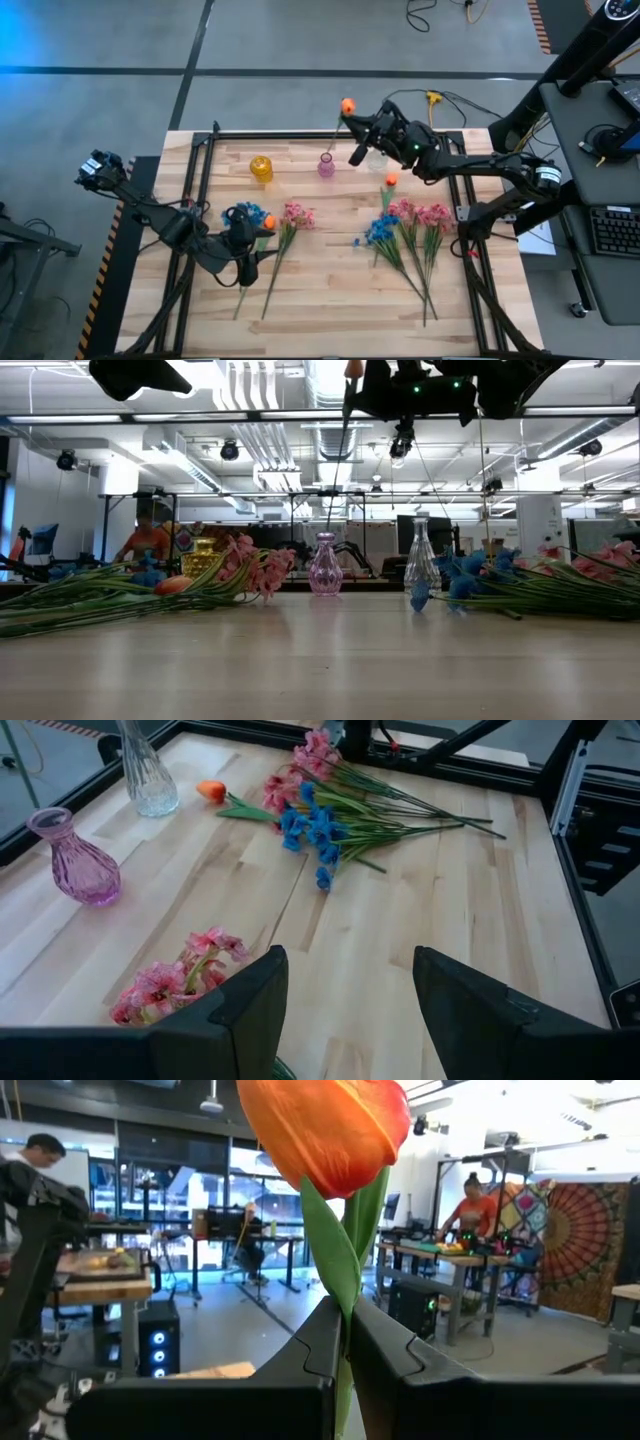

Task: Sort flowers into vase by color
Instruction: Put the bottom right orange flower into the violet vase

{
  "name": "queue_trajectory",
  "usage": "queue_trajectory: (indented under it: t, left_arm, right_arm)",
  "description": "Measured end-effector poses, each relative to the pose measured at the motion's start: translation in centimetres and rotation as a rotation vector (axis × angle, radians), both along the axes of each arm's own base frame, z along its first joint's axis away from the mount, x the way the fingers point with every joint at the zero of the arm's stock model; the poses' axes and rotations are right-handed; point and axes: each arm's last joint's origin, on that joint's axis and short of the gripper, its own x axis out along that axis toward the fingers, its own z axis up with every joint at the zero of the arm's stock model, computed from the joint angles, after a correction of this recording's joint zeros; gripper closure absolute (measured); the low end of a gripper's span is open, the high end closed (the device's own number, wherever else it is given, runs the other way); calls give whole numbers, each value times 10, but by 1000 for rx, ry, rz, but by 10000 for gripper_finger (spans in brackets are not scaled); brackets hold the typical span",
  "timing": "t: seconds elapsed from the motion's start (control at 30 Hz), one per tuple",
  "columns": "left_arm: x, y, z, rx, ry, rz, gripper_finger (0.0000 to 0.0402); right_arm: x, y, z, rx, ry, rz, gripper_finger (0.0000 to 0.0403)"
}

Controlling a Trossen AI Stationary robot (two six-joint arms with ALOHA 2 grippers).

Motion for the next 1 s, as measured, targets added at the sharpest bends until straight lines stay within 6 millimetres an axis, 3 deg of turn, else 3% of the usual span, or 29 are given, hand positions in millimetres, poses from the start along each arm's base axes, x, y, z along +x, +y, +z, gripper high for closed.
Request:
queue_trajectory:
  t: [0.23,1.0]
  left_arm:
    - [0,0,0,0,0,1,203]
    - [0,1,0,18,-2,21,203]
  right_arm:
    - [2,-1,-4,8,19,1,390]
    - [24,-11,-45,84,103,6,390]
